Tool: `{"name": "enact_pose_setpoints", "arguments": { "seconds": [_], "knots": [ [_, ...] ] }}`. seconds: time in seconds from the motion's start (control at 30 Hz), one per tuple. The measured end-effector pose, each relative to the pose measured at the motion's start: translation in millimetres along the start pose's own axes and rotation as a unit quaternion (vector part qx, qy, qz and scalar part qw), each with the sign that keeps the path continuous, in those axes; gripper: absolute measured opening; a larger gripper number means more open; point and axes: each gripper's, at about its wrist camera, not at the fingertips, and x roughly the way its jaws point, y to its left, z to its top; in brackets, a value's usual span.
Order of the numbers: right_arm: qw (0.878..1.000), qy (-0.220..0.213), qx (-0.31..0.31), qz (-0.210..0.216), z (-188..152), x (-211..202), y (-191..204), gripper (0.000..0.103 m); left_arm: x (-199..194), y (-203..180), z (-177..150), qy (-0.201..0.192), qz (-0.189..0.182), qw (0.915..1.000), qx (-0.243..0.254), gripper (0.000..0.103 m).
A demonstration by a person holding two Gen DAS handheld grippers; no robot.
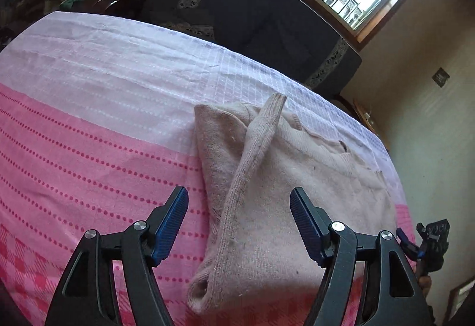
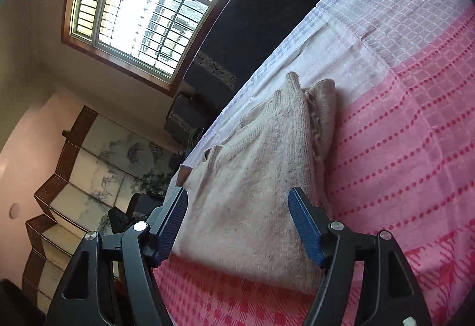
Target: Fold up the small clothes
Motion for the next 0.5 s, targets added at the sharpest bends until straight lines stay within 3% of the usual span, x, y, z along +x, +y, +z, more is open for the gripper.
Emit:
{"name": "enact_pose_setpoints", "arguments": {
  "seconds": [0.1,0.13,0.17,0.2,0.3,0.4,0.5],
  "knots": [
    [0.998,0.005,-0.046,-0.044,-15.1,-10.0,8.1,0.07,8.2,-3.1,-9.8,0.022,-0.008,0.9997,0.011,0.07],
    [0.997,0.006,-0.058,-0.056,-18.9,-12.6,8.9,0.071,8.0,-5.8,-13.3,0.023,-0.006,0.9996,0.013,0.057],
    [0.996,0.008,-0.065,-0.063,-22.1,-14.6,9.1,0.071,8.2,-8.3,-16.1,0.025,-0.004,0.9995,0.017,0.016],
    [0.996,0.01,-0.067,-0.067,-24.4,-16.0,7.8,0.071,6.6,-10.5,-18.4,0.027,0.005,0.9995,0.017,0.006],
    [0.997,0.005,-0.045,-0.067,-28.6,-24.9,-5.2,0.071,-9.7,-6.5,-30.0,0.013,-0.023,0.9995,-0.017,0.006],
    [0.998,-0.016,-0.021,-0.059,-27.7,-38.2,-15.6,0.072,-17.2,5.2,-48.9,0.03,-0.044,0.9977,-0.043,0.006],
    [0.998,-0.02,-0.018,-0.057,-26.5,-43.5,-17.2,0.073,-14.4,19.8,-63.2,0.039,-0.031,0.9981,-0.037,0.006]
  ]
}}
